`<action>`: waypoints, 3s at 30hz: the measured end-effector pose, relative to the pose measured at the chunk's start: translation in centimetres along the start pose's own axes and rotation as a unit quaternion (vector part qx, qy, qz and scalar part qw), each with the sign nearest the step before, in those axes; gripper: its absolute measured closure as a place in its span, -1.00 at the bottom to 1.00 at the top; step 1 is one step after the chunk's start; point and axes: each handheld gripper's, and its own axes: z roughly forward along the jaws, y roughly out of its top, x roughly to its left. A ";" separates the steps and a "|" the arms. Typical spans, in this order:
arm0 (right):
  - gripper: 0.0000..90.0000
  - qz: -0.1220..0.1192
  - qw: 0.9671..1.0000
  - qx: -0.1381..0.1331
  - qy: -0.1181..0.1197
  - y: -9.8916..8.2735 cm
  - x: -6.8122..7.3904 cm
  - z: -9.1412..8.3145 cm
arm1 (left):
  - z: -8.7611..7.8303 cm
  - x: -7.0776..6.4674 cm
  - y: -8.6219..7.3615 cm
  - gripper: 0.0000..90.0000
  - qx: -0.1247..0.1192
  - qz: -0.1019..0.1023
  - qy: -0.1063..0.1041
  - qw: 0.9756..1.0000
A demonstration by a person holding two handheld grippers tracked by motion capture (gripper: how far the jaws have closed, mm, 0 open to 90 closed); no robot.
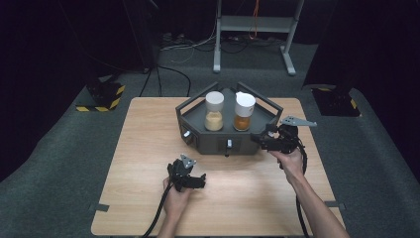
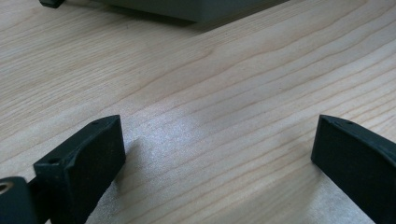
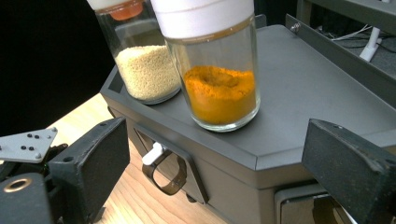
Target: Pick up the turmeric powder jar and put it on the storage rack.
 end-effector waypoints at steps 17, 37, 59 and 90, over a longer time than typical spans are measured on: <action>-0.84 -0.004 1.000 0.013 -0.007 -1.9 0.1 -0.3 | 0.0 0.0 0.0 -0.94 0.000 0.000 0.000 1.000; -0.84 -0.014 0.998 0.057 -0.026 -4.1 0.5 0.5 | 0.0 0.0 0.0 -0.94 0.000 -0.001 0.000 1.000; -0.81 -0.020 0.994 0.098 -0.054 -6.4 1.5 1.5 | 0.0 0.0 0.0 -0.94 -0.001 -0.001 0.001 1.000; -0.81 -0.051 0.978 0.165 -0.118 -8.3 4.5 3.6 | 0.0 -0.1 0.0 -0.94 -0.001 -0.001 0.001 1.000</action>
